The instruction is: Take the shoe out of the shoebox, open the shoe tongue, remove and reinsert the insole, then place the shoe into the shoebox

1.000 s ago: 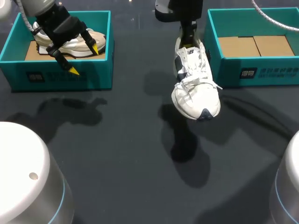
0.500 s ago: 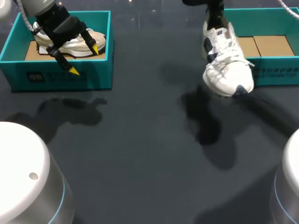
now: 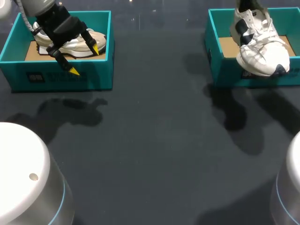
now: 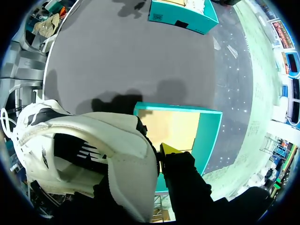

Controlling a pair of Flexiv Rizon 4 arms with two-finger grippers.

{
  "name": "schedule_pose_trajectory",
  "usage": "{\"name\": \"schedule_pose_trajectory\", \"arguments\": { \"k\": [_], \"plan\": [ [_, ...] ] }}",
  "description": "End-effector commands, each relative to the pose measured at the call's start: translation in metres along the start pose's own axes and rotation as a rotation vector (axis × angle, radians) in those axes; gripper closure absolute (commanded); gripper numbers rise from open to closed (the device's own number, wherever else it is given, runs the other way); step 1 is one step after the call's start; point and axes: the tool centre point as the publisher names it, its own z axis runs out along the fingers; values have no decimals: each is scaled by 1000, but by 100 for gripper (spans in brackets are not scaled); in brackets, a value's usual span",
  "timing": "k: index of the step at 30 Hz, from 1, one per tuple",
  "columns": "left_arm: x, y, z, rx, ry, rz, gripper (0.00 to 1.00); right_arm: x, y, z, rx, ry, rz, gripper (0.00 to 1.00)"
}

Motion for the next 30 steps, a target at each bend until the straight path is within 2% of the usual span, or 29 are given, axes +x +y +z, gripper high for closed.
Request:
{"name": "schedule_pose_trajectory", "arguments": {
  "k": [1, 2, 4, 11, 12, 14, 30],
  "plan": [
    [0, 0, 0, -3, 1, 1, 0, 2, -1, -1, 1, -4, -1, 100],
    [0, 0, 0, -3, 1, 1, 0, 2, -1, -1, 1, -4, -1, 100],
    [0, 0, 0, -3, 1, 1, 0, -6, -16, -1, 5, -7, 21, 100],
    [0, 0, 0, -3, 1, 1, 0, -39, -93, -1, 50, -36, 22, 100],
    [0, 0, 0, -3, 1, 1, 0, -46, -107, 0, 66, -47, 18, 100],
    [0, 0, 0, -3, 1, 1, 0, -53, -124, 2, 62, -91, -29, 100],
    [0, 0, 0, -3, 1, 1, 0, -53, -124, 2, 62, -91, -29, 100]
  ]
}}
